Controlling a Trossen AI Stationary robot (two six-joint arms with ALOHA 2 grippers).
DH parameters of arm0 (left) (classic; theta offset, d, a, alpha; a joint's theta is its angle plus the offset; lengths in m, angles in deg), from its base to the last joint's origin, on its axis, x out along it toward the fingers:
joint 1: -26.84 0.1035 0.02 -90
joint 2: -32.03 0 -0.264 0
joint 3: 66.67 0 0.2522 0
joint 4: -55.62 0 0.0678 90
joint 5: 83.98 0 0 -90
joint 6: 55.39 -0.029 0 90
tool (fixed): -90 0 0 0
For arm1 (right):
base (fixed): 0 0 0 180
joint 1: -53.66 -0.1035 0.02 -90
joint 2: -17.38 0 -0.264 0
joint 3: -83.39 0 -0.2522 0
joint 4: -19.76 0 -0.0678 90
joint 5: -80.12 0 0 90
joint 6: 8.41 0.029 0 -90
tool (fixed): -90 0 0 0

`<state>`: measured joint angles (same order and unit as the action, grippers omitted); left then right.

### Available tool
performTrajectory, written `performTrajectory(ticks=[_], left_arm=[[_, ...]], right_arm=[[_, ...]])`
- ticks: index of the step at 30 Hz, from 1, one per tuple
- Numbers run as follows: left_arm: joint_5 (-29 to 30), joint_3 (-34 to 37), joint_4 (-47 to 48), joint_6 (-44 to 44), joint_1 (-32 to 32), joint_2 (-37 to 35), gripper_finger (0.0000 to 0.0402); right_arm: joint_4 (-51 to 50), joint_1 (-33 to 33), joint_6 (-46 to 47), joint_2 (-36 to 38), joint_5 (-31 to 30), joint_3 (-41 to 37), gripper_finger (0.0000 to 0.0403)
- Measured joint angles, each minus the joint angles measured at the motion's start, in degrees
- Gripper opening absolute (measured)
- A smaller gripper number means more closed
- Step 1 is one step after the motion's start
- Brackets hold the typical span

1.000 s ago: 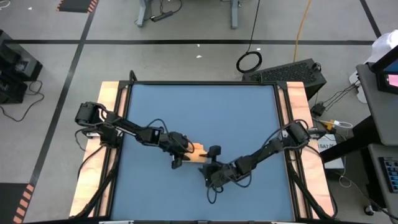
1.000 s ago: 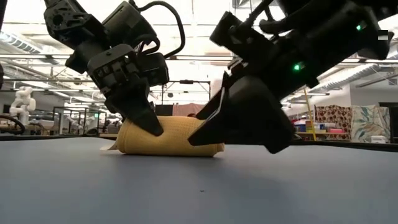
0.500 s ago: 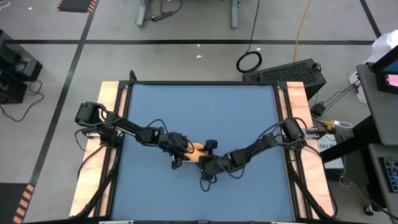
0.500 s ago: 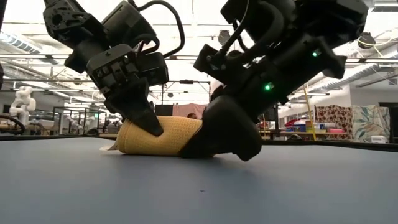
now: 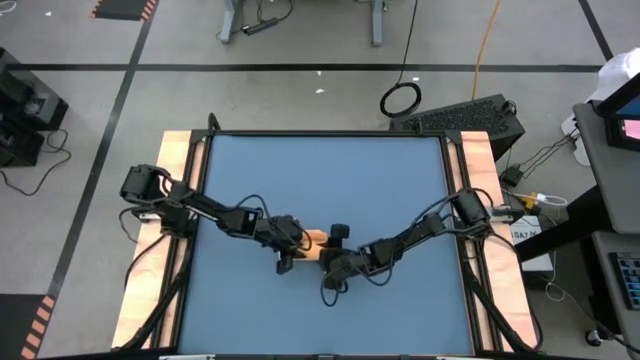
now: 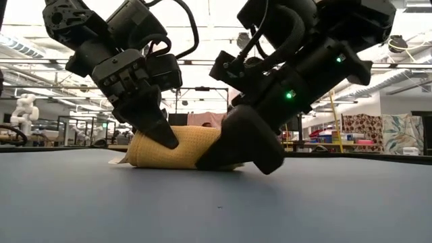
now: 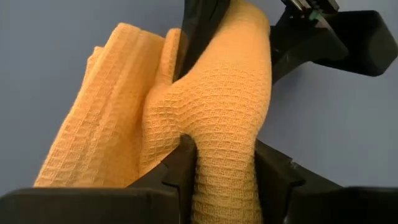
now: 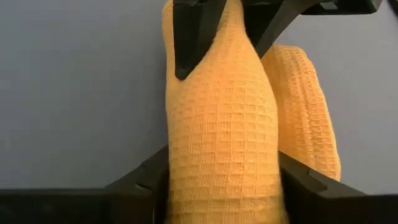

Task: Roll towel into tight, uniform cylinder
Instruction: Roll the orange microfiber cloth

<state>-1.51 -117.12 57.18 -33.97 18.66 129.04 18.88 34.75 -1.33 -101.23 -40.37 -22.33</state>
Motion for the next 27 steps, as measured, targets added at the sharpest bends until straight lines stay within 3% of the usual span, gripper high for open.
performTrajectory(ticks=[3, 7, 13, 27], left_arm=[[2.0, 0.0, -0.12, -0.38, -1.06, 0.02, 0.0121], [2.52, 0.0, -0.05, -0.79, -1.74, 0.02, 0.0121], [2.5, 0.0, 0.05, -0.75, -1.81, 0.02, 0.0121], [2.43, 0.0, 0.15, 0.82, -1.93, 0.02, 0.0121]], right_arm=[[-1.65, -0.86, -2.13, 1.25, -1.65, -0.07, 0.0196], [-1.97, -2.66, -5.64, 3.49, -3.02, -0.26, 0.025], [-1.24, -6.56, -9.67, 4.34, -9.83, -0.18, 0.0317], [2.4, -4.73, -6.58, 0.73, -8.55, -0.13, 0.0297]])
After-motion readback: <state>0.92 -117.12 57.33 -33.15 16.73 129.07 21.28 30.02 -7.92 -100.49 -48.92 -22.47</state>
